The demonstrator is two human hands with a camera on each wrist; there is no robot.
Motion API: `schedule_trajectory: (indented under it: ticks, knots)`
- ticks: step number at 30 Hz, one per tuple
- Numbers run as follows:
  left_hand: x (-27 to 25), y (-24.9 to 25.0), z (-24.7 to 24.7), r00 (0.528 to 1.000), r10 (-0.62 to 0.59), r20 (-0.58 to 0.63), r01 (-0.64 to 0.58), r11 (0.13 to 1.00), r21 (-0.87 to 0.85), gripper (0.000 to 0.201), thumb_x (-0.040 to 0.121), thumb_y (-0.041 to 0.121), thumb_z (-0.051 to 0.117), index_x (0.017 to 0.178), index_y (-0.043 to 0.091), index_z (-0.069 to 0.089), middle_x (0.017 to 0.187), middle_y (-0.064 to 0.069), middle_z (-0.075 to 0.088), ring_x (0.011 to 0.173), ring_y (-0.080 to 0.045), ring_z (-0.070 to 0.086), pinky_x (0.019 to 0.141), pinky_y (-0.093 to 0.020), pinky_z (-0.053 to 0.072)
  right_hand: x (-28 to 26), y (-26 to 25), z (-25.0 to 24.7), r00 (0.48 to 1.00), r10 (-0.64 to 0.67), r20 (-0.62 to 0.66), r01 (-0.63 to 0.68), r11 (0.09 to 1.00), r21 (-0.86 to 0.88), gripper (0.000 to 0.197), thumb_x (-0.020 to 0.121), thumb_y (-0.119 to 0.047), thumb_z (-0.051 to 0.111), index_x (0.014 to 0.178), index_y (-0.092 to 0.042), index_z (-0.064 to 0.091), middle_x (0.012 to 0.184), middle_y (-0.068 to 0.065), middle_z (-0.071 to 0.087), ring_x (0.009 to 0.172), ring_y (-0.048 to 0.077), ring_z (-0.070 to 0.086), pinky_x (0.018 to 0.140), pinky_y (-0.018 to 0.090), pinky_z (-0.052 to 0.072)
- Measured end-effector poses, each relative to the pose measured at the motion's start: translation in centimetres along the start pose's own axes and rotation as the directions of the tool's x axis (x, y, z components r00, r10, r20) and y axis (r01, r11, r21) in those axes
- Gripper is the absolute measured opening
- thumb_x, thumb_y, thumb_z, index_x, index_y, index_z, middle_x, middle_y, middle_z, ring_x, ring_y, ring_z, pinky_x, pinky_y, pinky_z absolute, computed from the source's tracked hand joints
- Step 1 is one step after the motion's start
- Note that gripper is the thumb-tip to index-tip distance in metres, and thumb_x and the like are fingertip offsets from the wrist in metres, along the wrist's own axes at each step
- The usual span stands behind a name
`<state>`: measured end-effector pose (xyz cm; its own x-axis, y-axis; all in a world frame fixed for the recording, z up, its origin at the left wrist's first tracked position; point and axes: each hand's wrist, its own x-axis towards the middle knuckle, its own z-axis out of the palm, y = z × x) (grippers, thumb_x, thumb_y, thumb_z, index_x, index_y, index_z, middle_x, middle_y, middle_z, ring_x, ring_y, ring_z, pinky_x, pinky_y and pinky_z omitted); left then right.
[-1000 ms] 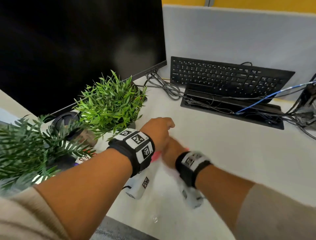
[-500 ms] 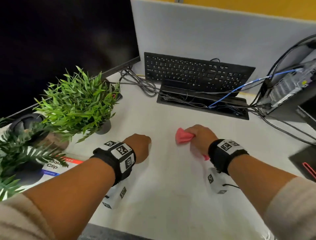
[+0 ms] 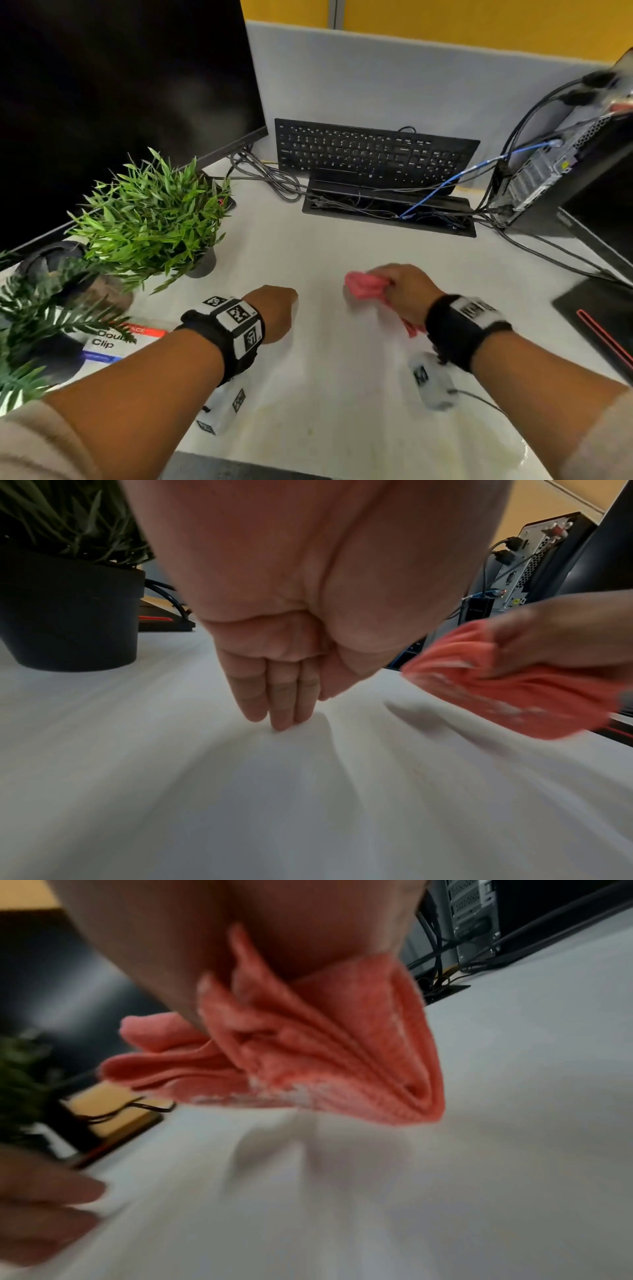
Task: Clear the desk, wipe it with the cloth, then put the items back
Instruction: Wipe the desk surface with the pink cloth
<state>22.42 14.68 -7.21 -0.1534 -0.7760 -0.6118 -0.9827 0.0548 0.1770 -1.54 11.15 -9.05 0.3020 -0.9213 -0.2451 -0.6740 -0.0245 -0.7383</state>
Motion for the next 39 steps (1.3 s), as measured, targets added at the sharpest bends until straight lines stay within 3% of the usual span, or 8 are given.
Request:
schedule_trajectory:
  ticks: [5, 11, 13, 17, 24, 27, 31, 39]
  knots:
    - [0.3, 0.0, 0.3, 1.000, 0.014, -0.028, -0.014, 1.000, -0.011, 0.040, 0.096, 0.009, 0.038, 0.135, 0.009, 0.047, 0.138, -0.012, 0.053, 0.126, -0.029, 0.050, 0.105, -0.034, 0.041, -1.3, -1.3, 7.8, 0.994, -0.111, 0.017, 0.112, 0.993, -0.048, 0.032, 0.086, -0.022, 0.060, 0.060, -0.010, 0.073, 0.071, 0.011, 0.073, 0.073, 0.016, 0.068, 0.092, 0.036, 0.045]
    - [0.3, 0.1, -0.2, 1.000, -0.012, 0.025, 0.012, 1.000, -0.014, 0.042, 0.095, 0.009, 0.039, 0.136, 0.009, 0.047, 0.139, -0.011, 0.052, 0.127, -0.028, 0.050, 0.106, -0.037, 0.042, -7.7, 0.0, 7.4, 0.935, -0.165, 0.315, 0.200, 0.976, -0.083, 0.021, 0.092, -0.020, 0.055, 0.084, -0.017, 0.074, 0.087, 0.002, 0.068, 0.084, 0.005, 0.062, 0.082, 0.018, 0.041]
    - [0.2, 0.2, -0.3, 1.000, -0.011, 0.029, 0.011, 1.000, -0.010, 0.040, 0.094, 0.009, 0.039, 0.133, 0.009, 0.049, 0.137, -0.011, 0.053, 0.125, -0.029, 0.051, 0.105, -0.037, 0.043, -4.7, 0.7, 5.1, 0.980, -0.163, 0.110, 0.168, 0.985, -0.033, 0.027, 0.088, -0.015, 0.052, 0.085, 0.000, 0.075, 0.082, 0.002, 0.069, 0.075, -0.006, 0.061, 0.082, 0.016, 0.043]
    - [0.4, 0.4, -0.1, 1.000, -0.001, 0.030, 0.000, 1.000, 0.022, 0.040, 0.094, 0.009, 0.039, 0.132, 0.010, 0.048, 0.135, -0.011, 0.054, 0.123, -0.029, 0.052, 0.103, -0.037, 0.044, -0.7, 1.6, 7.0, 0.991, -0.133, -0.015, 0.125, 0.962, -0.243, 0.031, 0.090, -0.035, 0.054, 0.080, -0.013, 0.074, 0.084, 0.003, 0.070, 0.079, 0.011, 0.061, 0.087, 0.029, 0.044]
    - [0.0, 0.2, -0.5, 0.996, 0.011, 0.085, -0.011, 1.000, 0.007, 0.040, 0.095, 0.010, 0.040, 0.135, 0.011, 0.046, 0.139, -0.010, 0.052, 0.125, -0.027, 0.051, 0.105, -0.036, 0.043, -7.7, 0.1, 6.6, 0.903, -0.153, 0.402, 0.222, 0.967, -0.129, 0.026, 0.091, -0.005, 0.056, 0.109, -0.015, 0.072, 0.106, 0.007, 0.069, 0.099, 0.017, 0.062, 0.085, 0.017, 0.040]
    - [-0.8, -0.4, -0.8, 0.995, 0.006, 0.096, -0.004, 1.000, -0.019, 0.048, 0.098, 0.011, 0.038, 0.146, 0.012, 0.034, 0.150, -0.009, 0.041, 0.137, -0.026, 0.040, 0.113, -0.033, 0.033, -4.4, 0.5, 4.0, 0.989, 0.024, 0.147, -0.014, 0.998, -0.068, 0.025, 0.090, 0.000, 0.054, 0.101, -0.010, 0.074, 0.095, 0.004, 0.068, 0.083, -0.001, 0.061, 0.081, 0.010, 0.041]
    - [-1.8, -1.2, -1.9, 1.000, 0.013, -0.001, -0.013, 0.998, -0.062, 0.052, 0.100, 0.017, 0.036, 0.151, 0.013, 0.025, 0.156, -0.007, 0.032, 0.143, -0.024, 0.031, 0.118, -0.032, 0.024, -0.9, -0.1, 7.8, 0.994, -0.014, -0.105, -0.017, 0.956, -0.292, 0.028, 0.093, -0.009, 0.050, 0.102, -0.023, 0.073, 0.096, 0.010, 0.067, 0.095, 0.027, 0.063, 0.090, 0.030, 0.047]
    - [-6.0, -3.5, -1.7, 0.995, 0.095, -0.033, -0.096, 0.995, -0.034, 0.054, 0.099, 0.013, 0.036, 0.152, 0.015, 0.024, 0.156, -0.005, 0.031, 0.143, -0.023, 0.031, 0.118, -0.033, 0.026, -11.0, -4.2, 14.4, 0.880, -0.129, 0.458, 0.288, 0.910, -0.297, 0.036, 0.091, -0.003, 0.050, 0.116, -0.021, 0.068, 0.107, 0.004, 0.066, 0.102, 0.023, 0.060, 0.089, 0.030, 0.047]
